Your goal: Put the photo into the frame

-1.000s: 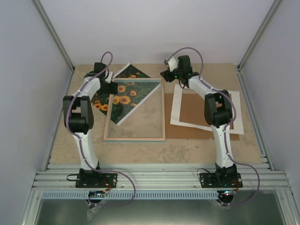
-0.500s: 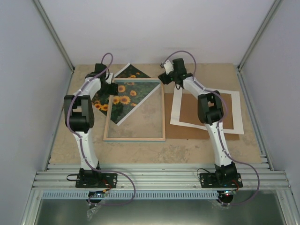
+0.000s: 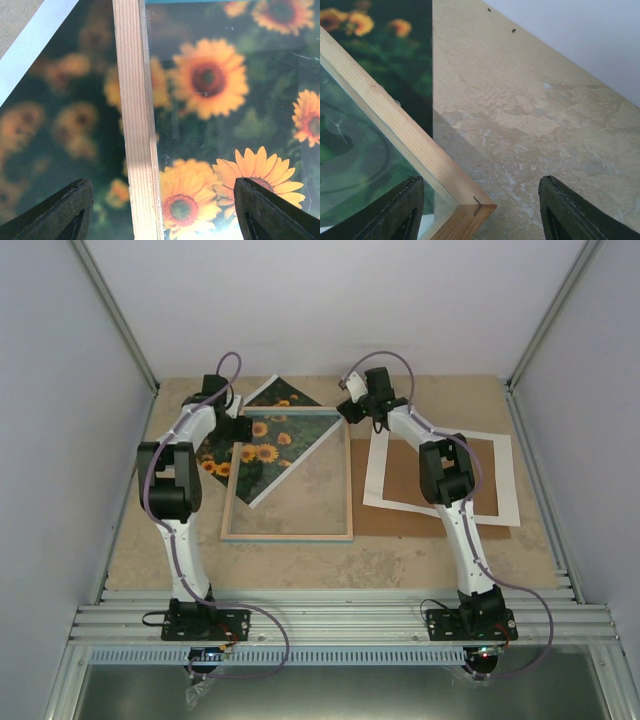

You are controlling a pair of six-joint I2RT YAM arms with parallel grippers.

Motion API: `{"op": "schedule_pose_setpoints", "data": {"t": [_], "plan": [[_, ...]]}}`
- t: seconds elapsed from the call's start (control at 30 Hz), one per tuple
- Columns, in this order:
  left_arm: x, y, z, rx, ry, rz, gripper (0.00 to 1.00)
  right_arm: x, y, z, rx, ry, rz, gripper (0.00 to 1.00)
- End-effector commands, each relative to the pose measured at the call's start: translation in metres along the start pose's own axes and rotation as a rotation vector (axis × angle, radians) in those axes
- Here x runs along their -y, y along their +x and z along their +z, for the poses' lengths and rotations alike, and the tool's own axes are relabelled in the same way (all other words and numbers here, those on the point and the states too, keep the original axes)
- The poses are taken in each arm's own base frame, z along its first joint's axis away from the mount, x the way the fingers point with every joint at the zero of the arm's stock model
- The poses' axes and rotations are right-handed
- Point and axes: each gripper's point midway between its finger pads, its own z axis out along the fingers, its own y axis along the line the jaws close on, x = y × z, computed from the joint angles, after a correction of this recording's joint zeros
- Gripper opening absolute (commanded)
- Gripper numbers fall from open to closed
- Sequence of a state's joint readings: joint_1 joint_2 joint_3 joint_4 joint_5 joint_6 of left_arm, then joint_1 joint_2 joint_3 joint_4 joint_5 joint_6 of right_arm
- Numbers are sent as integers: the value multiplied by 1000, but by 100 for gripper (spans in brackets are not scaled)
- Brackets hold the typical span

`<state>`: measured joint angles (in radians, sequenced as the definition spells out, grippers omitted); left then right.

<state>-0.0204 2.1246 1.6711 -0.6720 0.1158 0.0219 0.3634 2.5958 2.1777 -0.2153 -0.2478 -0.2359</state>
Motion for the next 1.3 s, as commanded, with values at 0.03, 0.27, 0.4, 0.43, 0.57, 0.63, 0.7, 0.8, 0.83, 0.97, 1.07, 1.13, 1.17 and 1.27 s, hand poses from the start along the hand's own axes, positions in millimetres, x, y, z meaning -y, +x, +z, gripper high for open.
{"op": "schedule_pose_setpoints", "data": {"t": [0.03,0.27,0.4,0.43,0.57,0.63,0.7,0.8,0.83,0.97,1.07,1.13,1.17,1.27], "plan": [[3,-6,3,7,14,-7,79,-6,27,12,-81,11,-52,64],[2,-5,4,5,12,-8,79,-10,37,13,-123,9,-92,64],[1,-6,3,6,7,-8,79,-12,40,17,-145,19,-117,64],[1,-5,3,6,6,-7,79,-12,41,18,-150,20,-119,64],[1,-5,2,5,7,-6,80,-13,40,17,-159,29,-130,64],[1,-5,2,6,6,-5,80,-12,41,15,-163,33,-130,64],[2,-5,-1,11,11,-2,79,-16,38,12,-158,14,-121,64],[3,-8,-8,30,26,-4,78,-22,20,0,-113,-21,-109,64],[2,-9,-12,40,32,-10,77,-23,10,-7,-91,-27,-106,64],[-11,-12,-28,72,74,-55,77,-26,-20,-27,-37,-53,-91,64],[-18,-13,-41,103,137,-87,77,-29,-38,-43,-7,-68,-84,64],[-18,-12,-50,119,165,-82,77,-32,-48,-55,12,-85,-77,64],[-13,-11,-55,128,187,-65,78,-34,-52,-61,18,-97,-72,64],[2,-10,-78,178,251,-4,79,-38,-58,-85,28,-137,-48,65]]}}
